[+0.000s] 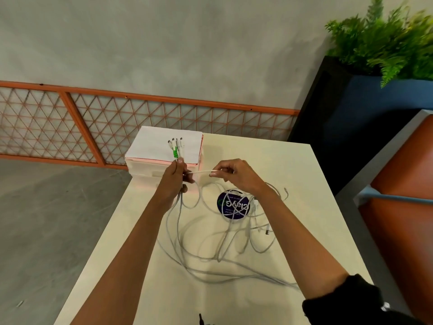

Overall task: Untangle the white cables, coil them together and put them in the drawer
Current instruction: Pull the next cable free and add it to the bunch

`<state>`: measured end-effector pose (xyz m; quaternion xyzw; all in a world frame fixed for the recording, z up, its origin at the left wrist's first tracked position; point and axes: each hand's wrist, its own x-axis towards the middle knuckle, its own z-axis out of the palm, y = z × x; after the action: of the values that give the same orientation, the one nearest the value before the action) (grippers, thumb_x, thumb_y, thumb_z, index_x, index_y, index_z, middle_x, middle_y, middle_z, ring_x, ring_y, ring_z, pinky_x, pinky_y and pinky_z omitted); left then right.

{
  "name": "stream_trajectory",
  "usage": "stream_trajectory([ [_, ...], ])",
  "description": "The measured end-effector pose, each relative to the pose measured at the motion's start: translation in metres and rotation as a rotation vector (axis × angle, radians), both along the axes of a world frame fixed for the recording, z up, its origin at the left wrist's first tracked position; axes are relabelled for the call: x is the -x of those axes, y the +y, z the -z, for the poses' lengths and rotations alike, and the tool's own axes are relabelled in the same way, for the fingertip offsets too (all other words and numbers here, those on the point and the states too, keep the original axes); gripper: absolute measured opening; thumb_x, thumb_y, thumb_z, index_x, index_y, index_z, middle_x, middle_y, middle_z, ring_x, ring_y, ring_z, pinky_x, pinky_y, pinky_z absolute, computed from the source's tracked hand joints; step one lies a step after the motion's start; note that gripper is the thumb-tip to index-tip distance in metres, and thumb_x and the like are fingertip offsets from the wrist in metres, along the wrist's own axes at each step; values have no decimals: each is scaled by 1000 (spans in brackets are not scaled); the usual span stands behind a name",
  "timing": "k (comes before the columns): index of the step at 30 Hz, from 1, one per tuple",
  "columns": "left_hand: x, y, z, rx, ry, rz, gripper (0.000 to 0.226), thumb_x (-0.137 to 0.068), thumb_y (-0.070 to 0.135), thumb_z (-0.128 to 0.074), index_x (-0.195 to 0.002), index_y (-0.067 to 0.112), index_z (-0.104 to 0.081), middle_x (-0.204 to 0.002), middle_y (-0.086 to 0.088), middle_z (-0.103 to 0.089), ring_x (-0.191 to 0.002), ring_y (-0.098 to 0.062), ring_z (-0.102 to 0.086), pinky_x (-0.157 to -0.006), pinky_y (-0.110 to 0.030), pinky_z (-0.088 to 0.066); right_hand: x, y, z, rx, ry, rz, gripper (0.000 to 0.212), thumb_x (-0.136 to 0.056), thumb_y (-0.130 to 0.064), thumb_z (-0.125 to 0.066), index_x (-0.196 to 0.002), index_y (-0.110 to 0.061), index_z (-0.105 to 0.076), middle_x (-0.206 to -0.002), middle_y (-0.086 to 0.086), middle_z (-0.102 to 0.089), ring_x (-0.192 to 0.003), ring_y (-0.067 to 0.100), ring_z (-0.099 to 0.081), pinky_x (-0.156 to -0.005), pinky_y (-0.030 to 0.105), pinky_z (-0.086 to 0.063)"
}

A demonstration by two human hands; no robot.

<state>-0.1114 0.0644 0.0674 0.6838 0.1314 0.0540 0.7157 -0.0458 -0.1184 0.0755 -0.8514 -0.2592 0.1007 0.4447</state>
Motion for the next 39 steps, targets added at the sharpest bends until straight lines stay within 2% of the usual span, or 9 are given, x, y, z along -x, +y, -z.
stream_trajectory([
  [4, -5, 9, 0, 120, -48, -135, 38, -105, 34, -29, -72, 18, -40, -50, 11, -40, -46, -4, -35, -39, -15, -26, 2, -26, 50, 142, 23, 44, 11, -94, -21, -58, -84, -18, -62, -69, 1, -59, -68, 16, -57, -67, 29, -44],
  [7, -8, 24, -1, 212, -100, -240, 38, -104, 37, -29, -72, 19, -39, -42, 16, -37, -39, 1, -32, -36, -13, -24, 4, -55, 100, 521, -25, 270, 22, -97, -28, -48, -98, -16, -67, -101, 6, -63, -107, 27, -53, -96, 41, -35],
  [11, -9, 42, 8, 261, -132, -349, 39, -104, 39, -31, -71, 21, -40, -43, 15, -34, -41, -1, -28, -36, -14, -21, 6, -93, 132, 643, -22, 412, 27, -92, -21, -45, -95, -10, -70, -110, 13, -62, -115, 31, -52, -98, 35, -32],
  [17, -3, 66, 10, 317, -146, -478, 40, -104, 42, -30, -71, 21, -41, -44, 16, -34, -40, -1, -28, -38, -14, -21, 2, -137, 128, 485, 87, 565, 33, -80, 12, -42, -99, -1, -66, -110, 18, -67, -107, 32, -61, -86, 37, -48],
  [22, -1, 69, 14, 294, -131, -500, 40, -104, 41, -28, -71, 22, -39, -42, 16, -32, -40, -1, -26, -38, -14, -20, -20, -154, 120, 399, 93, 692, 20, -92, -2, -47, -99, -2, -65, -107, 19, -67, -106, 35, -60, -87, 39, -49],
  [27, -5, 56, 21, 192, -86, -459, 38, -104, 41, -29, -72, 22, -36, -56, 8, -30, -44, -2, -25, -38, -14, -20, -30, -134, 97, 592, -55, 660, 19, -94, -11, -48, -106, -8, -63, -108, 13, -64, -106, 35, -56, -85, 41, -45],
  [32, -9, 41, 21, 73, -46, -355, 35, -105, 34, -27, -73, 22, -34, -63, 3, -28, -44, -1, -27, -37, -13, -21, -32, -106, 57, 206, 9, 617, 40, -102, -36, -34, -95, -7, -60, -68, -1, -56, -82, 29, -58, -74, 34, -43],
  [36, -9, 27, 24, -4, -27, -271, 36, -105, 34, -27, -72, 21, -33, -62, 2, -32, -41, -1, -29, -37, -13, -24, -34, -85, 15, 79, 51, 438, 39, -92, -44, -55, -94, -5, -59, -70, -1, -53, -66, 14, -48, -62, 26, -35],
  [39, -11, 17, 27, -47, 0, -222, 36, -105, 33, -28, -72, 20, -35, -63, 0, -38, -41, -2, -33, -37, -13, -26, -27, -72, 1, -79, 215, 291, 40, -99, -43, -42, -111, -8, -58, -74, -3, -44, -67, 11, -39, -59, 20, -33],
])
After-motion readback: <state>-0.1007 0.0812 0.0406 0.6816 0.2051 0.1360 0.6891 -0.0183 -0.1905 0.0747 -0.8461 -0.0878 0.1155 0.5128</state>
